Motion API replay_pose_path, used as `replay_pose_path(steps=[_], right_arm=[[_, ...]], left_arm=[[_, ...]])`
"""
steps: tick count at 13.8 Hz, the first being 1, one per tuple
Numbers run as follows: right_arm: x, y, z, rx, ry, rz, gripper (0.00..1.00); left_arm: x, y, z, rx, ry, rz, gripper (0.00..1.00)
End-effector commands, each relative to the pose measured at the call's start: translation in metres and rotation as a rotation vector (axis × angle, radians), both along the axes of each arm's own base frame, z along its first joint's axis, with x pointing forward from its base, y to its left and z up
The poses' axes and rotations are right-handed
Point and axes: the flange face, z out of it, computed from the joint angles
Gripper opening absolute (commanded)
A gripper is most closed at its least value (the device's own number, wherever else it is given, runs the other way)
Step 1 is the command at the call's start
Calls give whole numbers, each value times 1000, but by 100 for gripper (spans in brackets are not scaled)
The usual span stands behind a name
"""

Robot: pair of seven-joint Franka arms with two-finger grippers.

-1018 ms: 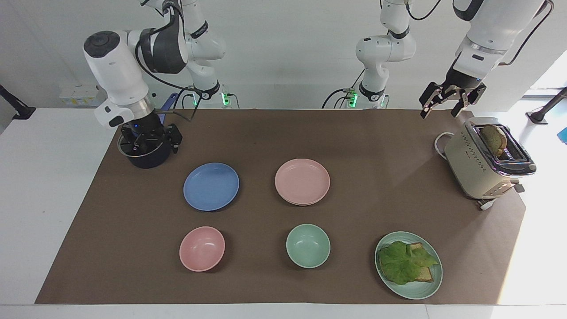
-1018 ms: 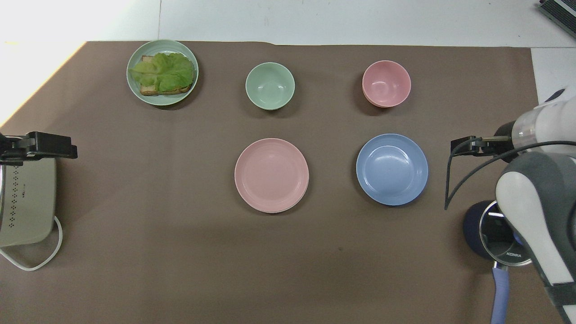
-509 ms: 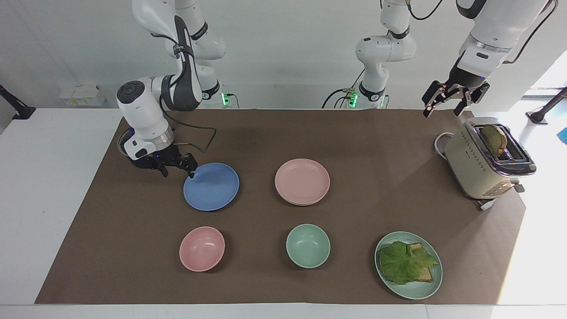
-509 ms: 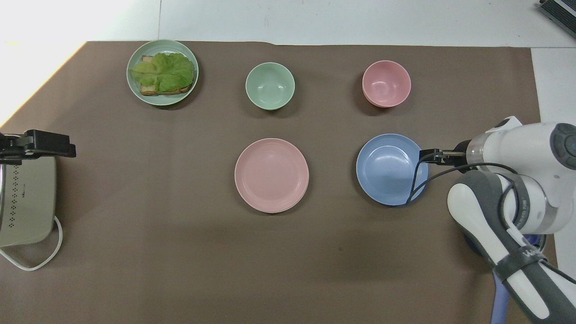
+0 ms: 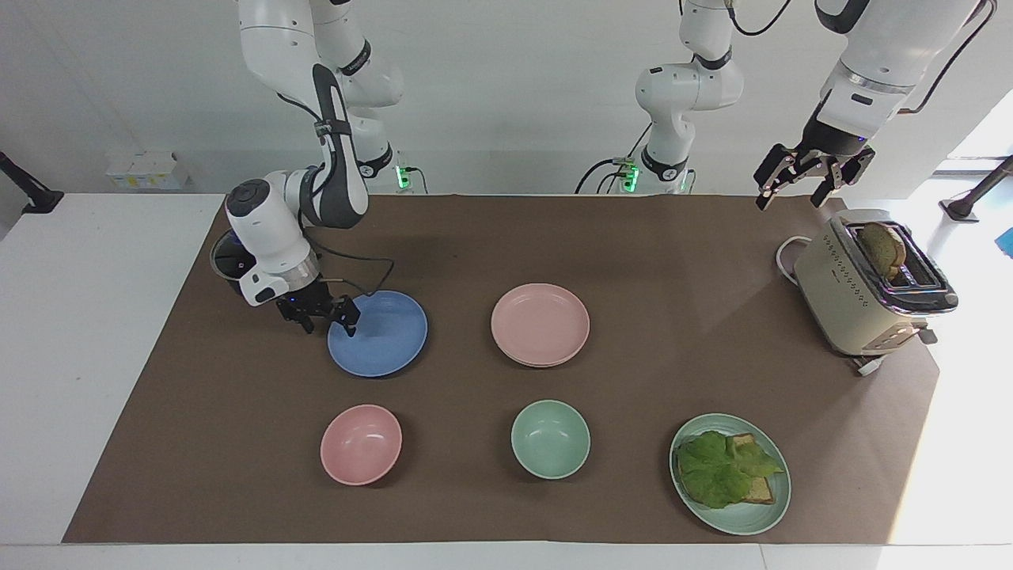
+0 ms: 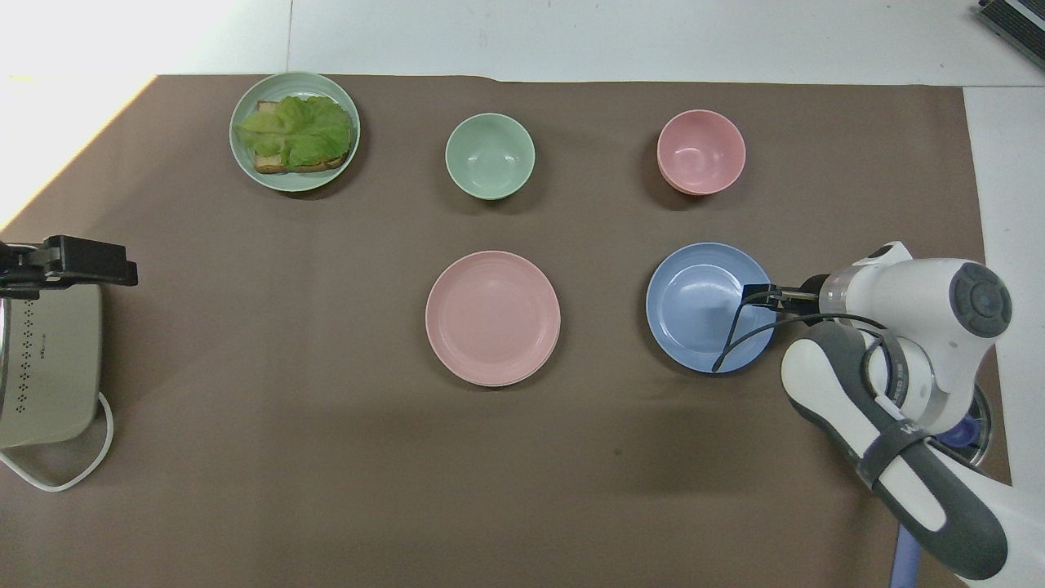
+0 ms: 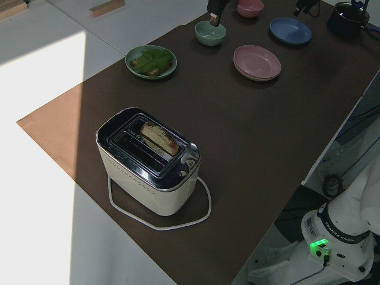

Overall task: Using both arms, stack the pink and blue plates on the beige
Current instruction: 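Grasp the blue plate rim with the right gripper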

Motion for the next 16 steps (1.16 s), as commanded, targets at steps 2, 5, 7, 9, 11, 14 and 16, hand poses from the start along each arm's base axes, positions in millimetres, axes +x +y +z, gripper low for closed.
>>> replay_pose_path(steps=[2, 5, 7, 9, 11, 14, 16], right_arm=[[-5, -3, 1, 40, -12, -20, 21], [-3, 4, 4, 103, -15, -74, 0], [-1, 5, 11, 106, -28, -74, 0], [3, 10, 34, 120, -29, -58, 0], [0, 22, 65, 138, -30, -40, 0], [-10, 38, 105, 156, -43, -22, 0], [-18, 70, 122, 164, -44, 34, 0]], left_arm=[[0, 3, 3, 17, 9, 1, 100], [0, 3, 3, 17, 10, 2, 100], [0, 3, 4, 17, 7, 2, 100], [0, -3, 2, 17, 12, -8, 100], [4, -11, -1, 15, 10, -25, 100], [11, -9, -9, 12, 30, -21, 100], [21, -8, 2, 9, 4, -20, 100]])
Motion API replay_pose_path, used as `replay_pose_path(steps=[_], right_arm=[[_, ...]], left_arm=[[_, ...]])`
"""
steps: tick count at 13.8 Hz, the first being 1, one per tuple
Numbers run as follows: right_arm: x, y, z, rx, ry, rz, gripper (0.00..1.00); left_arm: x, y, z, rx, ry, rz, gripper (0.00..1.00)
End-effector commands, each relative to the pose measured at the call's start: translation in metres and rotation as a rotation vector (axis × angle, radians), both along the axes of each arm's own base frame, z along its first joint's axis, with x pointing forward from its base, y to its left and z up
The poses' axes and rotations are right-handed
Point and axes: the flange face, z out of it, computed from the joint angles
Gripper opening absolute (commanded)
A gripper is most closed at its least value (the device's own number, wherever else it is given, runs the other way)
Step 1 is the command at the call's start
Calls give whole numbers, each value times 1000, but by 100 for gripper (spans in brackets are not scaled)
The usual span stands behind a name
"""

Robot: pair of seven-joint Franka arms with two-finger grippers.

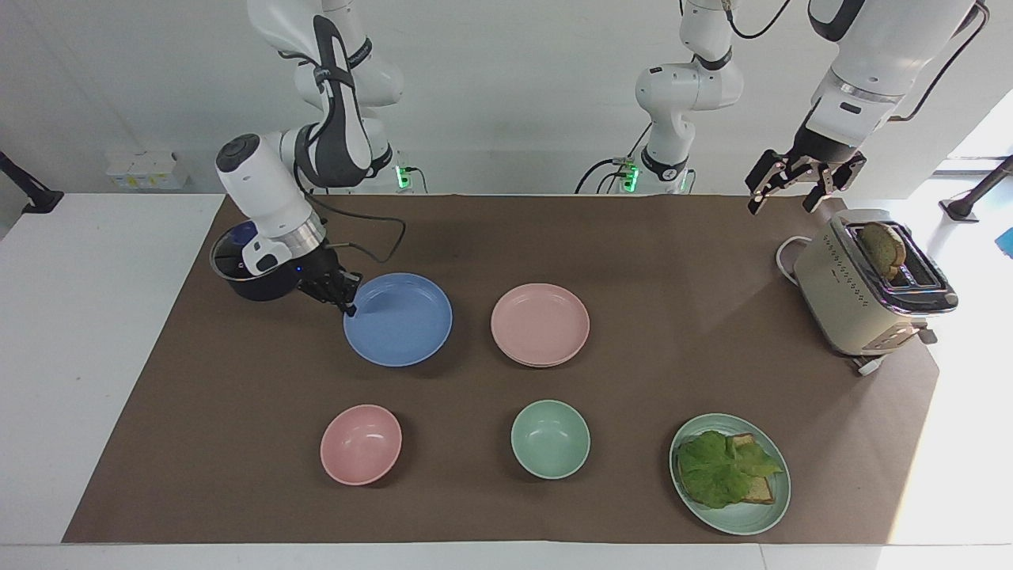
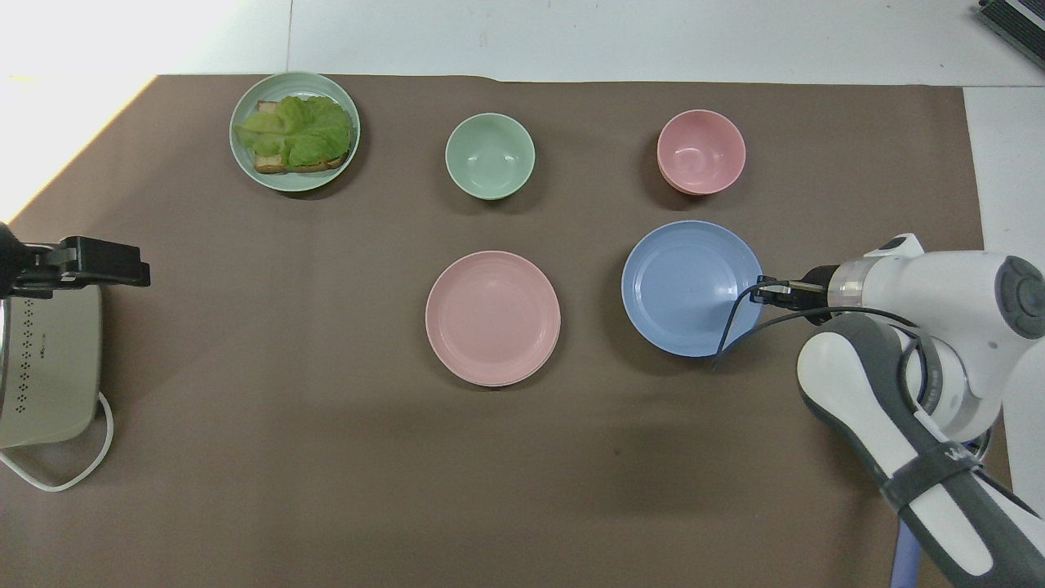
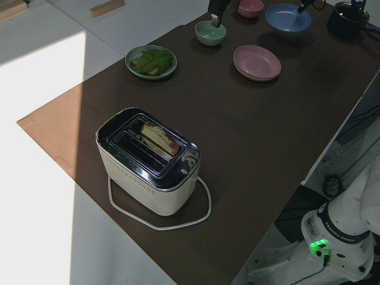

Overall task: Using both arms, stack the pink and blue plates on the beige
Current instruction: 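Carry the blue plate with the right gripper onto the pink plate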

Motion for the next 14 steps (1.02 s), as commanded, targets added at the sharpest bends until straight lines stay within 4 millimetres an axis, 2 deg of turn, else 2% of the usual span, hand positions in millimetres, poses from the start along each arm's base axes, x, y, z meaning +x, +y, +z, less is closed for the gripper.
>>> replay_pose_path(steps=[1, 3, 5, 6, 8, 9, 11, 14], right_arm=[[-13, 38, 17, 37, 0, 22, 0], [-14, 97, 25, 56, 13, -27, 0], [-6, 143, 34, 70, 25, -63, 0], [-3, 158, 28, 64, 37, -70, 0], [1, 201, 8, 40, 25, -48, 0], [6, 212, 2, 49, 11, -68, 0], [-2, 234, -12, 43, 25, -41, 0], [-6, 243, -35, -39, 12, 30, 0]], left_arm=[[19, 1, 13, 7, -20, -2, 100], [17, 0, 22, 6, -39, -4, 100], [15, 3, 25, 7, -42, 1, 100], [15, 7, 25, 7, -42, 10, 100], [13, 12, 25, 8, -40, 19, 100], [13, 12, 25, 8, -40, 19, 100], [13, 12, 25, 8, -40, 19, 100], [13, 12, 25, 8, -40, 17, 100]])
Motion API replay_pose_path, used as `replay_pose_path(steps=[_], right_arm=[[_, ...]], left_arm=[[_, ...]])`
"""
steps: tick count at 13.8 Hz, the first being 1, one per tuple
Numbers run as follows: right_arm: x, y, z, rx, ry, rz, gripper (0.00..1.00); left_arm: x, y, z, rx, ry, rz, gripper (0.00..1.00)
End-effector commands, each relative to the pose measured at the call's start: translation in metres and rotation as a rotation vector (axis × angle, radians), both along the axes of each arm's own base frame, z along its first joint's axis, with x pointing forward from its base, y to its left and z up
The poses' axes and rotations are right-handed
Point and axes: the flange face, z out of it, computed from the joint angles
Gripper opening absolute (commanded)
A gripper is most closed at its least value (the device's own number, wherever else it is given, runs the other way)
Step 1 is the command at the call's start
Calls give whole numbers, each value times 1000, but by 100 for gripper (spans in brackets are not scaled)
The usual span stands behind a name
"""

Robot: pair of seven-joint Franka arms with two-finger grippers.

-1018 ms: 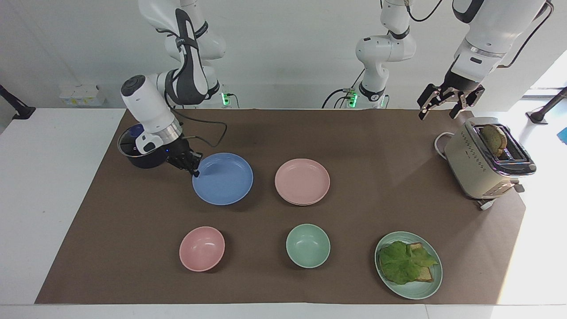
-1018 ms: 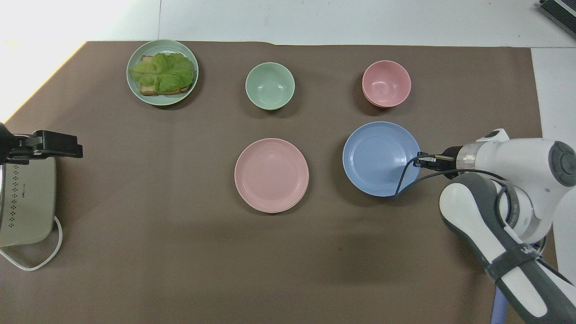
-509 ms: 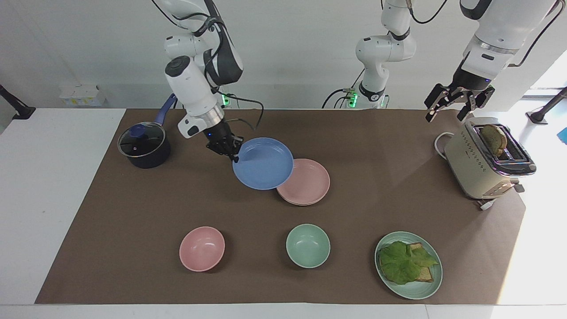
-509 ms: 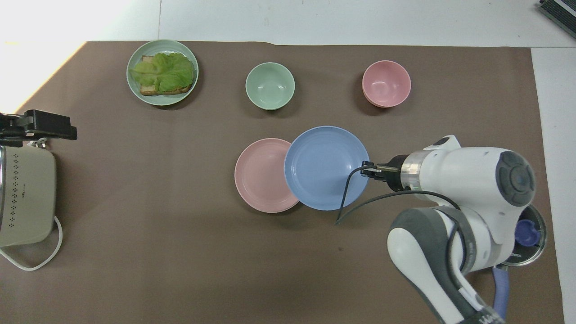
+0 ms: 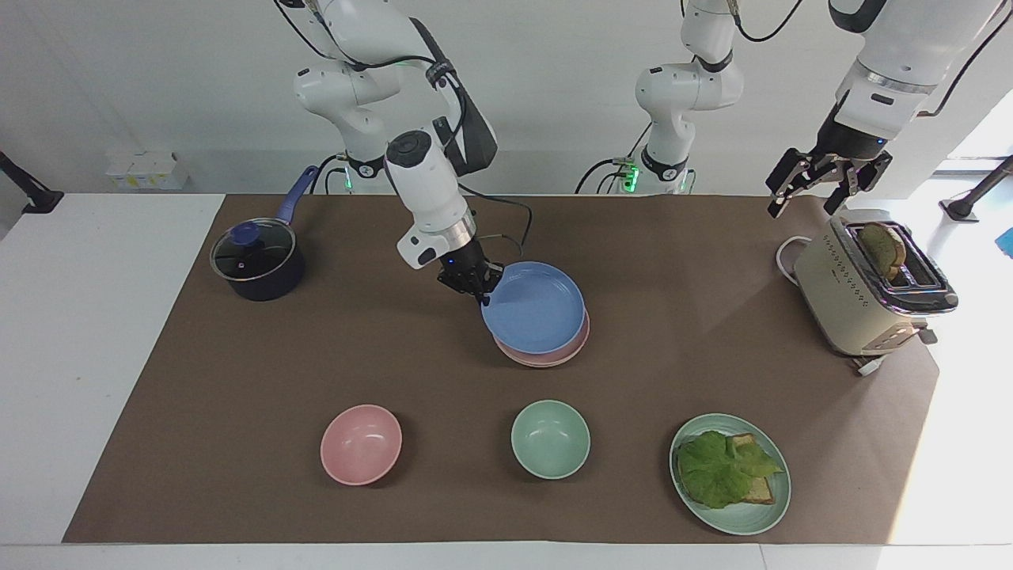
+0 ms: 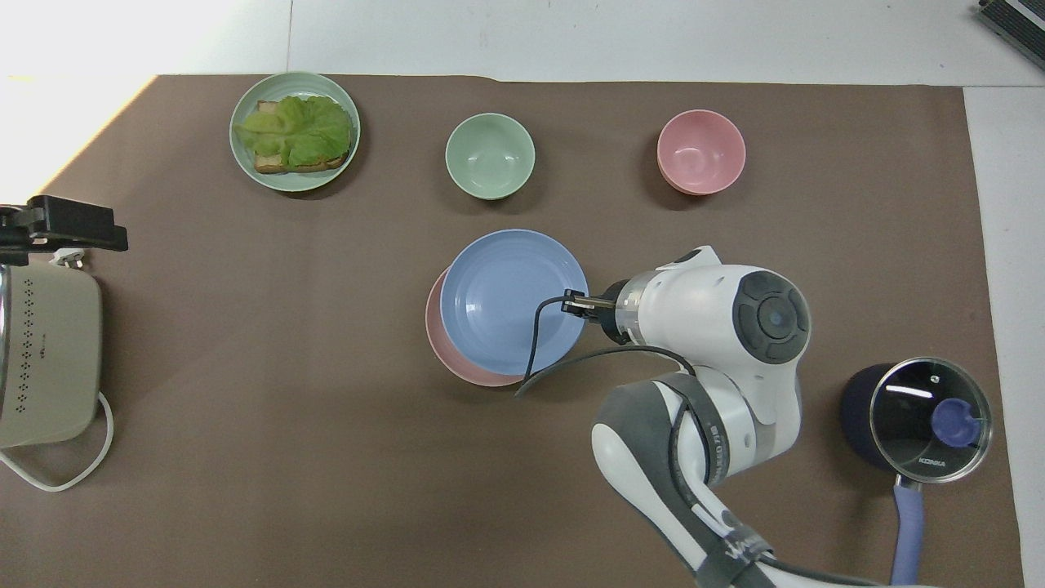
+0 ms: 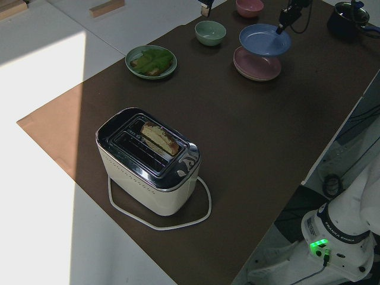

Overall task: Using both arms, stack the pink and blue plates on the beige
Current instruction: 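Carry the blue plate with the right gripper onto the pink plate, then lower the blue plate onto the stack and open the right gripper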

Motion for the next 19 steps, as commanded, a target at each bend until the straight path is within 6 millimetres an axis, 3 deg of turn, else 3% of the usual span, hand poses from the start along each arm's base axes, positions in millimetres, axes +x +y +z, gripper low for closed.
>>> replay_pose_path(steps=[1, 4, 11, 13, 14, 15, 17, 19], right_arm=[[1, 11, -15, -55, -21, 40, 0], [0, 20, -26, -56, -39, 55, 0], [6, 21, -25, -40, -82, 47, 0], [6, 22, -25, -40, -82, 49, 0], [7, 22, -23, -39, -84, 49, 9], [8, 22, -22, -38, -88, 48, 25], [11, 22, -17, -31, -103, 45, 86], [16, 12, -2, -25, -125, 29, 99]], left_arm=[[-2, 2, 4, 16, 8, 1, 100], [-2, 2, 4, 16, 8, 1, 100], [-2, 2, 3, 17, 10, 1, 100], [-3, 18, 3, 19, 22, 25, 100], [-6, 20, 1, 20, 46, 26, 100], [-7, 20, 0, 21, 55, 26, 100], [-9, 21, 1, 21, 61, 24, 100], [-11, 21, 1, 26, 74, 16, 100]])
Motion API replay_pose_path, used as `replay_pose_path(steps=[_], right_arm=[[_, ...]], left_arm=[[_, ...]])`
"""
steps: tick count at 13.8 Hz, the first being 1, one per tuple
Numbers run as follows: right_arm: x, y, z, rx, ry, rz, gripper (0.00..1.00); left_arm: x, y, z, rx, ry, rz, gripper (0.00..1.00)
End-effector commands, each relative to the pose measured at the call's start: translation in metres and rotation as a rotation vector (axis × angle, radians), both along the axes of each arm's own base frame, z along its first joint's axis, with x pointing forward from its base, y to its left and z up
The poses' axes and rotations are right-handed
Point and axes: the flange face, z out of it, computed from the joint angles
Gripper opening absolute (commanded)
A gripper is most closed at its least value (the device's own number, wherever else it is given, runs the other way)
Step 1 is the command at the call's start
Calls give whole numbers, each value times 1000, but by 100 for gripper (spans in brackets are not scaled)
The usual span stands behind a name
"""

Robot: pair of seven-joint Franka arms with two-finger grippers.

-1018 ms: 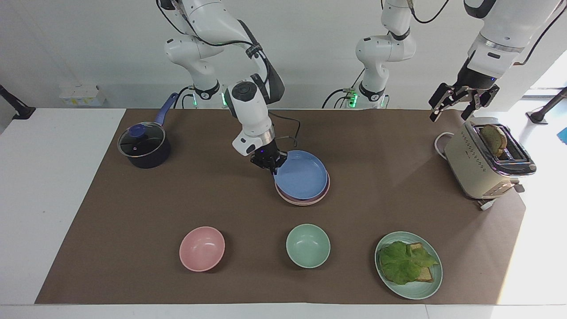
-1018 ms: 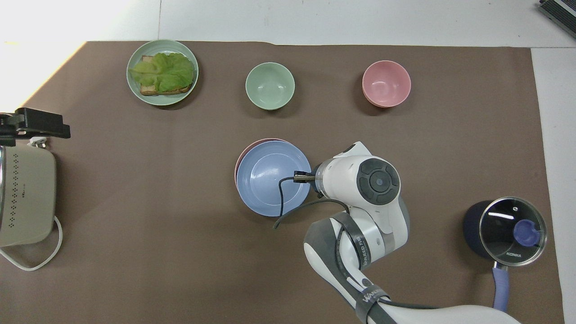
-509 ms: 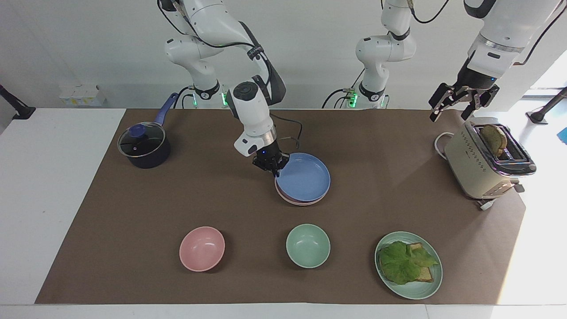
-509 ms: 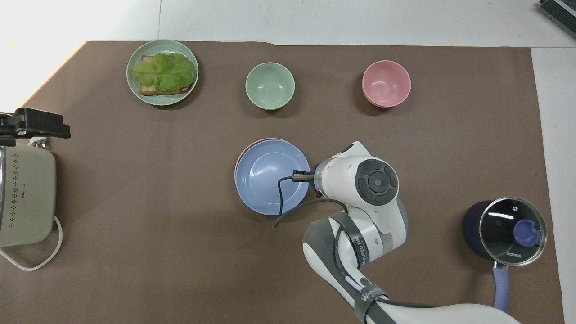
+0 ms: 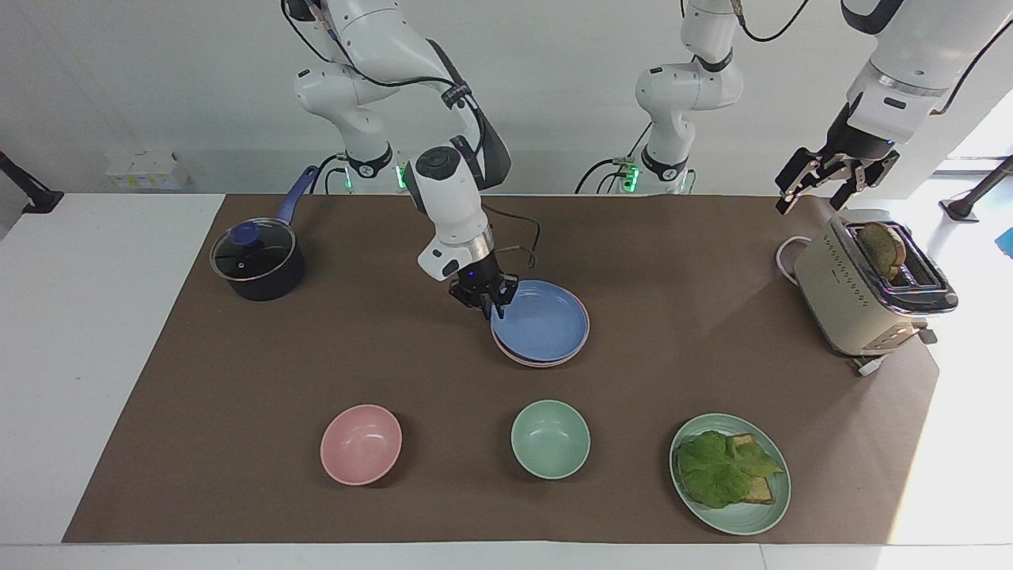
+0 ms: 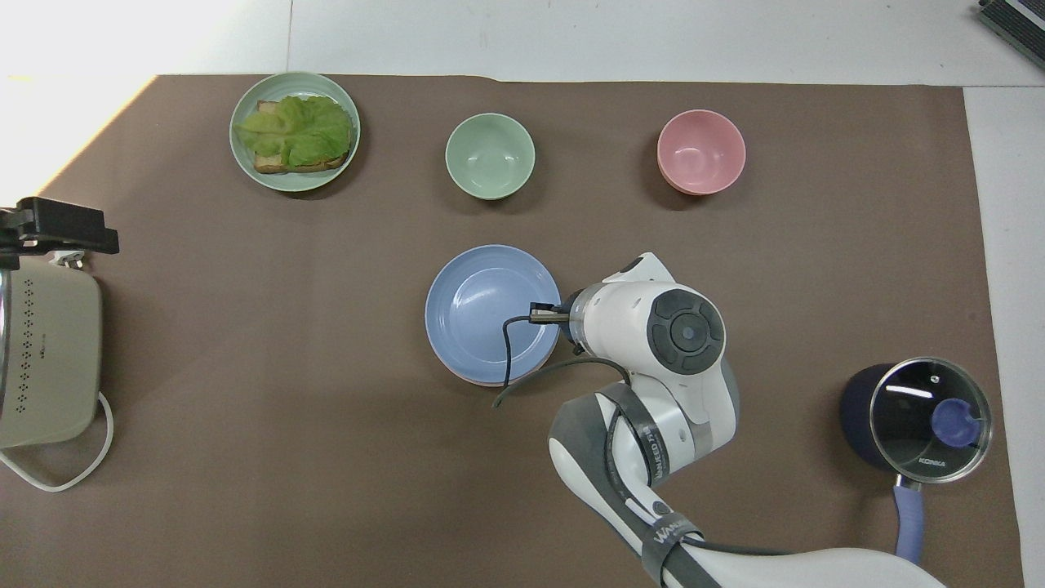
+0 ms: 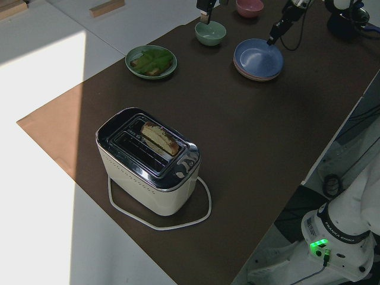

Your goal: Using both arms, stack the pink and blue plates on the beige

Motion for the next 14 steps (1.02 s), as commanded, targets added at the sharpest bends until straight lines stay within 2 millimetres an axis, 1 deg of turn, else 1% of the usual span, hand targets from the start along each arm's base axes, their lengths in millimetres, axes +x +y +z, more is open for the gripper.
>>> replay_pose_path(steps=[1, 2, 5, 7, 9, 11, 12, 13, 14], right_arm=[[8, -15, 28, 5, -51, -28, 100], [12, -30, 42, 9, -63, -51, 100], [17, -85, 88, 0, -38, -123, 100], [20, -137, 115, -24, -17, -169, 100], [20, -196, 140, -80, -18, -163, 100], [23, -247, 170, -113, 14, -163, 100], [26, -267, 188, -132, 34, -159, 100], [28, -283, 204, -158, 48, -147, 100], [28, -295, 219, -190, 56, -129, 100]], left_arm=[[-6, 4, 5, 44, 17, -51, 100], [-6, 6, 5, 62, 17, -91, 100], [-6, 7, 5, 61, 11, -88, 100], [-6, 6, 5, 61, 14, -92, 100], [-6, 5, 5, 60, 14, -94, 100], [-6, 6, 5, 61, 14, -92, 100], [-6, 6, 5, 60, 14, -93, 100], [-6, 5, 5, 61, 14, -94, 100], [-6, 5, 5, 61, 13, -96, 100]])
